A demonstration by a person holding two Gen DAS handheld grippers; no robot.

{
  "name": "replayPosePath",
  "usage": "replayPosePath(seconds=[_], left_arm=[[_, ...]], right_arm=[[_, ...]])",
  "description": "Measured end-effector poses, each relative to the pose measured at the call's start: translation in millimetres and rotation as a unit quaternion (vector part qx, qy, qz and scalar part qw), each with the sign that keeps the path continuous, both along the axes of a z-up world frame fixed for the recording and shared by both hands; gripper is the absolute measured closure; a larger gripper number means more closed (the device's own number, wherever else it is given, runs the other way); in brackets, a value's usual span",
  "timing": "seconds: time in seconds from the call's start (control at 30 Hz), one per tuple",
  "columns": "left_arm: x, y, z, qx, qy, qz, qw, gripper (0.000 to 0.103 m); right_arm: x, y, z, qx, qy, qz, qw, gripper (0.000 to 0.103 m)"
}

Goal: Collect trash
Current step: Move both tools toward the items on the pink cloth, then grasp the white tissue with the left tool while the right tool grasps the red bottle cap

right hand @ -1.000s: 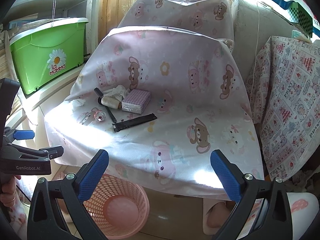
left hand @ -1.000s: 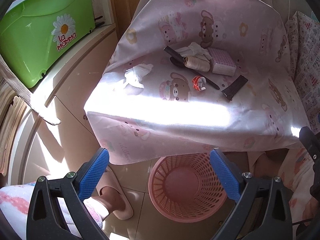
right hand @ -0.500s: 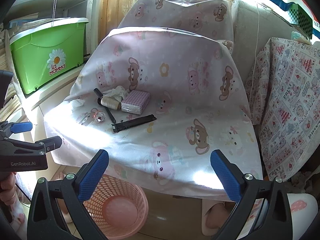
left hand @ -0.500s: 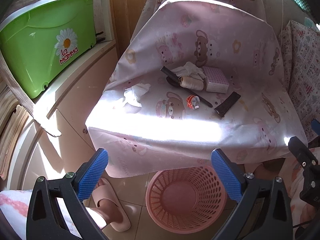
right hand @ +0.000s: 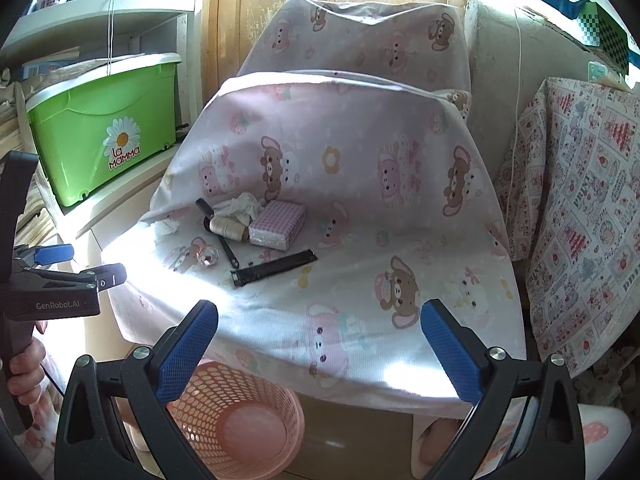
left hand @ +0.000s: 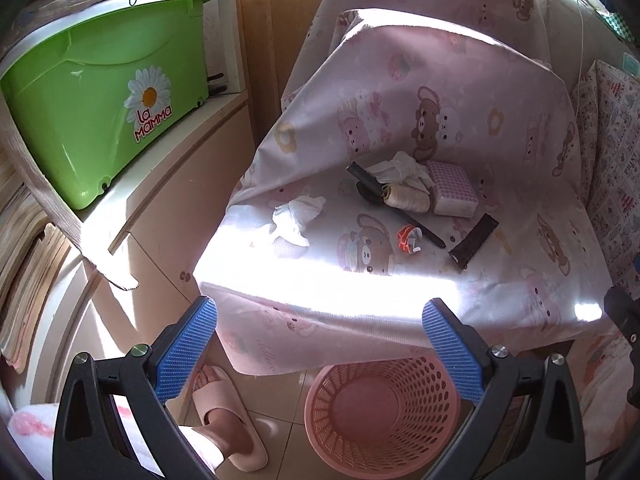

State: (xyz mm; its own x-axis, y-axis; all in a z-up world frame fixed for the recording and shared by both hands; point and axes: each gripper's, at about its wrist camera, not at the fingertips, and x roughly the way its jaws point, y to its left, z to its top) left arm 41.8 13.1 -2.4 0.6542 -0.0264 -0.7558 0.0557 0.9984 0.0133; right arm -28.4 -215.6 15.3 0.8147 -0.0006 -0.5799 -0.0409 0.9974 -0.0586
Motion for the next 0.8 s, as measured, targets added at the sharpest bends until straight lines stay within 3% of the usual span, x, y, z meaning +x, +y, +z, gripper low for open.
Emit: replayPosePath(seconds=[0.1,0.2,0.3,0.4,0.5,0.57,0.67,0.77,0.8], left_arm=[[23,2,28,-0.027,-0.009,-0.018,0.9994,0.001],[60,-2,40,0.034,0.007,-0.007,0.9994,0.002],[89,10,29,0.019,0.034,-0.012,0.9992,0.004],[104,28,1,-0.022,0.069,-0.013,0.9973,0.021],[106,41,-26,-0.037,0.095,0.009,0.9947,0.043],[108,39,-33,-0.044,0.103,-0.005,0.9937,0.05],[109,25,-36,0.005,0.074,-0.016,0.9971,0.051],[112,3,-43,0.11,0.035,-0.021,0.993,0.05],[112,-2,-46,0.121,0.032,-0.028,0.9918,0.05]], right_arm=[[15,-7,23,0.003,-0.023,0.0,1.0,0.002],[38,-11,41,0.008,-0.031,0.01,0.999,0.003],[62,-9,43,0.011,-0.022,0.017,1.0,0.008],[76,-6,25,0.013,-0.008,0.017,1.0,0.012],[81,-3,-7,0.012,0.022,0.022,0.999,0.014],[83,1,-24,0.003,0.044,0.035,0.998,0.02],[83,5,-36,0.017,0.051,0.046,0.997,0.023],[86,10,-41,0.039,0.048,0.058,0.996,0.033],[88,13,-43,0.044,0.049,0.062,0.996,0.034]])
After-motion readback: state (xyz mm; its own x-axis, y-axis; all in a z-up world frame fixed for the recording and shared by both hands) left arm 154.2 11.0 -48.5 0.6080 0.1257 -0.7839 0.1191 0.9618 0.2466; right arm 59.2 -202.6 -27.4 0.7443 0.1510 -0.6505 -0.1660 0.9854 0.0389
